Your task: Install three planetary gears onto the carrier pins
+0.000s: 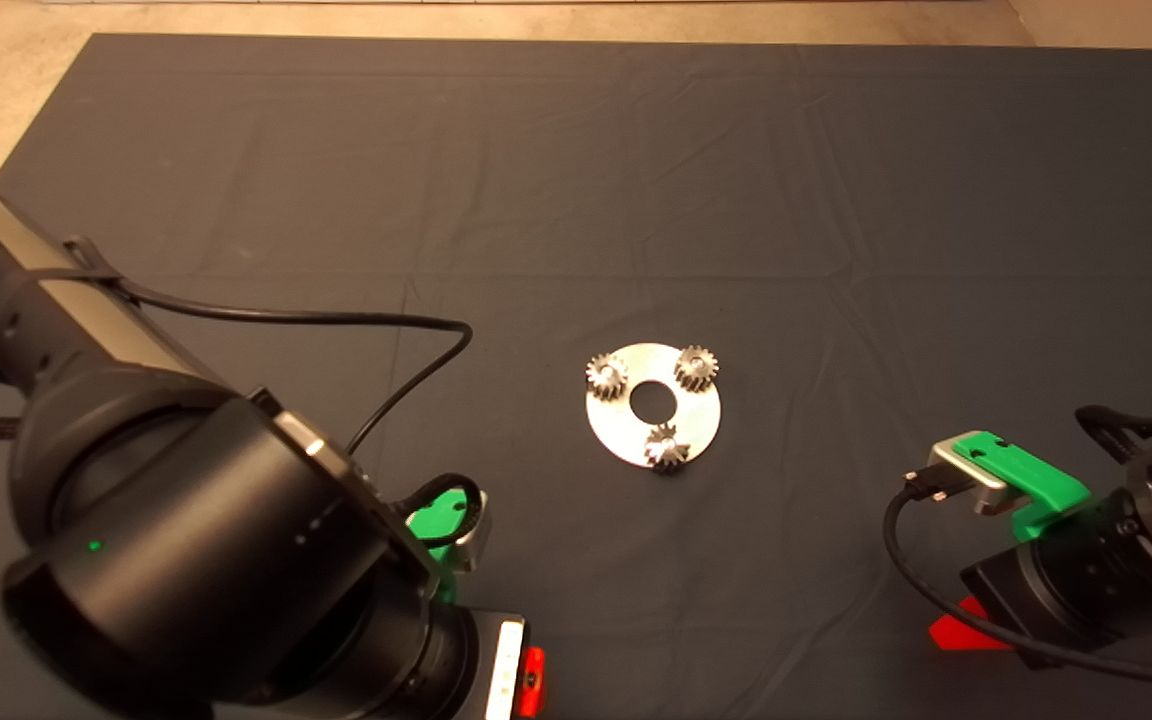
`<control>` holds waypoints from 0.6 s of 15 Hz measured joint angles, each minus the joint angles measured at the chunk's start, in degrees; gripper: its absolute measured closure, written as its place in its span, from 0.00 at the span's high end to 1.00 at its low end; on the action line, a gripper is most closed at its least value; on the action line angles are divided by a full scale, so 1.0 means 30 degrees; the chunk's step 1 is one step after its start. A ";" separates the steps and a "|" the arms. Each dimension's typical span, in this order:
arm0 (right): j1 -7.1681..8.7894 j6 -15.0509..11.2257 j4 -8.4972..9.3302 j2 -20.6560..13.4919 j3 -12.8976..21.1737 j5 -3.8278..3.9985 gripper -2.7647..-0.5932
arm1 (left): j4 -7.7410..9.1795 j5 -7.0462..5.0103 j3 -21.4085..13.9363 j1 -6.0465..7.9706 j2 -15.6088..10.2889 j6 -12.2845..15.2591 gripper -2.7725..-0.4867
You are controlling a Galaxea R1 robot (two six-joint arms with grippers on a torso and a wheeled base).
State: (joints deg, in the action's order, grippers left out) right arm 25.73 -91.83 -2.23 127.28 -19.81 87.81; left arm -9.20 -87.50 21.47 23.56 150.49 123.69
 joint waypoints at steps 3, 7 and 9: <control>-0.0008 -0.0020 0.0122 0.0000 0.0016 0.0012 0.47 | 0.0455 -0.0010 -0.0016 0.0203 0.0000 0.0133 0.87; -0.0008 -0.0057 0.0195 0.0004 0.0024 0.0012 0.47 | 0.0669 0.0000 -0.0016 0.0211 -0.0008 0.0198 0.87; -0.0008 -0.0057 0.0210 0.0004 0.0024 0.0012 0.47 | 0.0718 0.0000 -0.0016 0.0227 0.0000 0.0206 0.87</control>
State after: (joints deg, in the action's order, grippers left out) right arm 25.71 -92.00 -1.60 127.29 -19.74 87.85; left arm -7.05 -87.50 21.42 24.25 150.49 124.31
